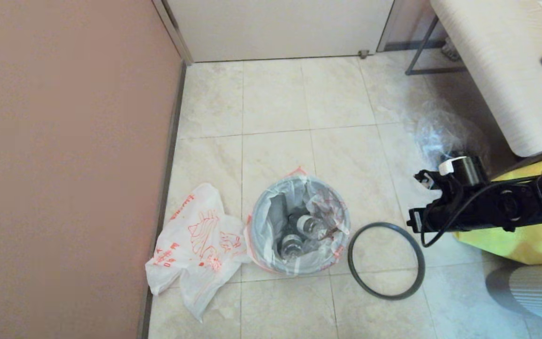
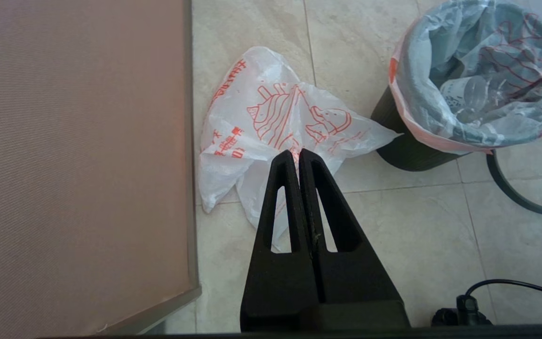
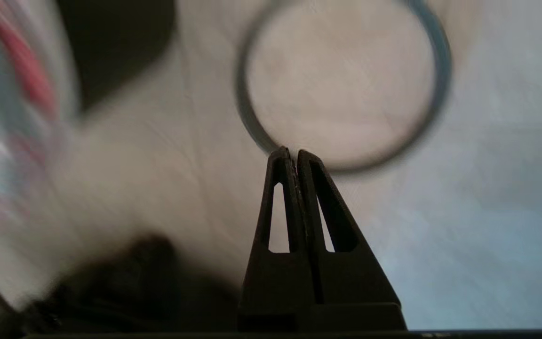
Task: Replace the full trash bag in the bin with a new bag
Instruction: Place the trash bag on the floor
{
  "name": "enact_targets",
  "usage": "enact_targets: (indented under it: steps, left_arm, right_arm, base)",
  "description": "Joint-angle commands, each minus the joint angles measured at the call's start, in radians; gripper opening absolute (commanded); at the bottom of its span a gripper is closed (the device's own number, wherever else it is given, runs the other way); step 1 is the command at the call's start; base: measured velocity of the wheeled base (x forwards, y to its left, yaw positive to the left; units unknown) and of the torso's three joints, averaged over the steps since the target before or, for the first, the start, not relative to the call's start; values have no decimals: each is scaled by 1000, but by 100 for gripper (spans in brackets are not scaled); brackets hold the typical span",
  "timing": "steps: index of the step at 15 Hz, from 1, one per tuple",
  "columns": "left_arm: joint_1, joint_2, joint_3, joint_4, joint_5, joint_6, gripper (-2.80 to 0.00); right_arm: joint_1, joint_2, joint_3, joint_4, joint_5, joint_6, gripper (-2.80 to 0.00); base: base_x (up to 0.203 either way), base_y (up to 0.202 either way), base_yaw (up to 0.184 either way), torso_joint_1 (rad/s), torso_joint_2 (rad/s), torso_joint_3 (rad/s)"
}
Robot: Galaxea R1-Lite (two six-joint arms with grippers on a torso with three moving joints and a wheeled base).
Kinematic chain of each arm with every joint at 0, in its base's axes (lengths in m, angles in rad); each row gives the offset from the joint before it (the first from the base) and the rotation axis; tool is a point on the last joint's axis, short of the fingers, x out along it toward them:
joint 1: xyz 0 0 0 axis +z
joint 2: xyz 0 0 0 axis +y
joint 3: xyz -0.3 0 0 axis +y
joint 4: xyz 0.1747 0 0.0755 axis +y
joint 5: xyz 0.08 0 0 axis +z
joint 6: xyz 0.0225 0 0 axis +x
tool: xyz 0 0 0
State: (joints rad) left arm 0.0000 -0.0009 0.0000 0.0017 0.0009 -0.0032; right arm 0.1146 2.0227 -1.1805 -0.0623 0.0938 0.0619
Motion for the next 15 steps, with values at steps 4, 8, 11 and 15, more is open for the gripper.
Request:
enact_targets:
  steps: [4,8,11,15]
  left_arm:
    - [0,1,0,0,-1,0,-280]
    - [0,1,0,0,1,0,-280]
    - [0,1,0,0,1,0,-280]
    - [0,1,0,0,1,0,-280]
  right_arm:
    - [91,127,-149,-25,40,123,-280]
    - [132,190,-196,-78,63,122,-280]
    - [166,191,-199,-79,63,125,-280]
    - [222,167,-181,-77,61,143,-280]
  base:
    - [0,0,0,0,0,0]
    - [0,0,0,0,0,0]
    - [0,0,0,0,0,0]
    - [0,0,0,0,0,0]
